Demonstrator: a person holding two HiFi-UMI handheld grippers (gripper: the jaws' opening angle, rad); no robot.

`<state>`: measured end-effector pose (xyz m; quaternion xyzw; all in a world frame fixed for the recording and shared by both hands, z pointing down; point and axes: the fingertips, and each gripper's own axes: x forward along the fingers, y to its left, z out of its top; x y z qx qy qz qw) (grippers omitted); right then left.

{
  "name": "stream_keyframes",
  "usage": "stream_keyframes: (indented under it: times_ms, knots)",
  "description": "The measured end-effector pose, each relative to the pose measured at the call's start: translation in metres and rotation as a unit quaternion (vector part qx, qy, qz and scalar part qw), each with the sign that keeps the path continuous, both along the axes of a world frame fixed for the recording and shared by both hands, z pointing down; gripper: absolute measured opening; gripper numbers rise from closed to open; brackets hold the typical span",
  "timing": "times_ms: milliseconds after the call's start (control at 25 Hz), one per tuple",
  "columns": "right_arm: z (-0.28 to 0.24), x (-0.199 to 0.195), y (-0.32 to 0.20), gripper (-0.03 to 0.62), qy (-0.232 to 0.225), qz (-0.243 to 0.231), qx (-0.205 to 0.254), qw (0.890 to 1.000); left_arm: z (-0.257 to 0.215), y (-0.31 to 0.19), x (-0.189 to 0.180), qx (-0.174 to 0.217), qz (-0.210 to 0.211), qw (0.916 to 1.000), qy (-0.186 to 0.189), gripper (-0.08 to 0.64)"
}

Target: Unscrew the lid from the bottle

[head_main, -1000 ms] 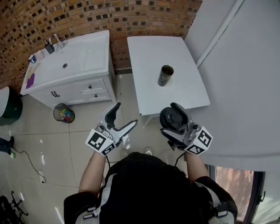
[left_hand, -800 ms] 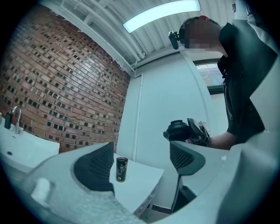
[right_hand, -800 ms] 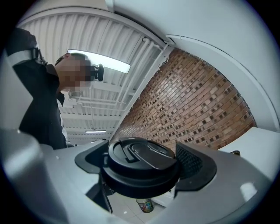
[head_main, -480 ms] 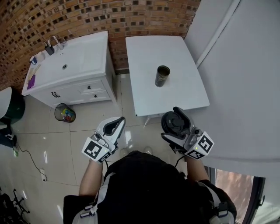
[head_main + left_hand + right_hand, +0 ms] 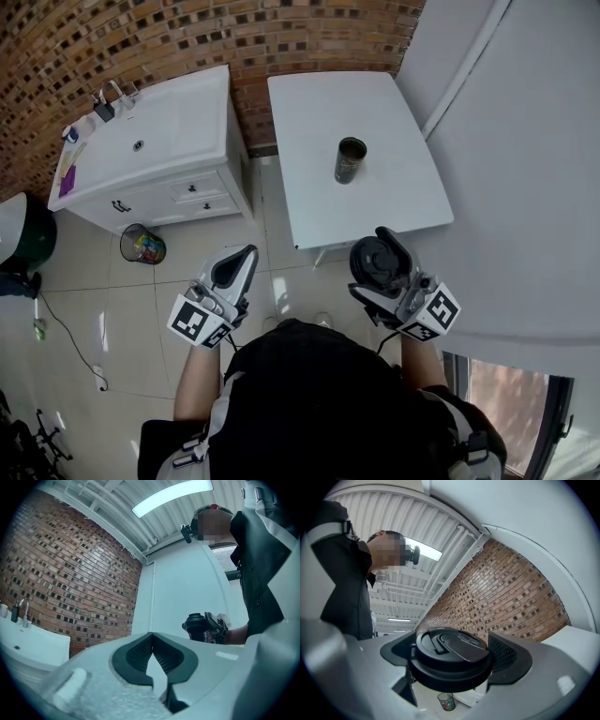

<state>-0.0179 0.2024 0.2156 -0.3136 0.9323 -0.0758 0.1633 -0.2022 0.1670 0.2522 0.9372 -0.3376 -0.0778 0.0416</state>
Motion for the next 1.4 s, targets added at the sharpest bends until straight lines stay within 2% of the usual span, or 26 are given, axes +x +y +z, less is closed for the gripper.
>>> stream_keyframes:
  times_ms: [200, 320, 760, 1400]
  knots:
    - [0.005, 0.016, -0.012, 0.477, -0.012, 0.021, -0.01, 1.0, 0.008, -0.001, 0.0, -0.008, 0.003, 0.9999, -0.008, 0.002]
    - [0.003, 0.019, -0.013, 0.477, -0.021, 0.016, -0.012, 1.0, 0.01, -0.002, -0.002, -0.009, 0.002, 0.9999, -0.011, 0.002]
    - [0.01, -0.004, -0.015, 0.477, 0.003, -0.009, -0.016, 1.0, 0.013, -0.006, -0.002, -0.007, 0.006, 0.9997, -0.022, 0.003]
    - [0.016, -0.024, -0.011, 0.477, 0.017, -0.036, -0.018, 0.999, 0.013, -0.004, -0.018, -0.01, -0.017, 0.9996, -0.022, 0.003]
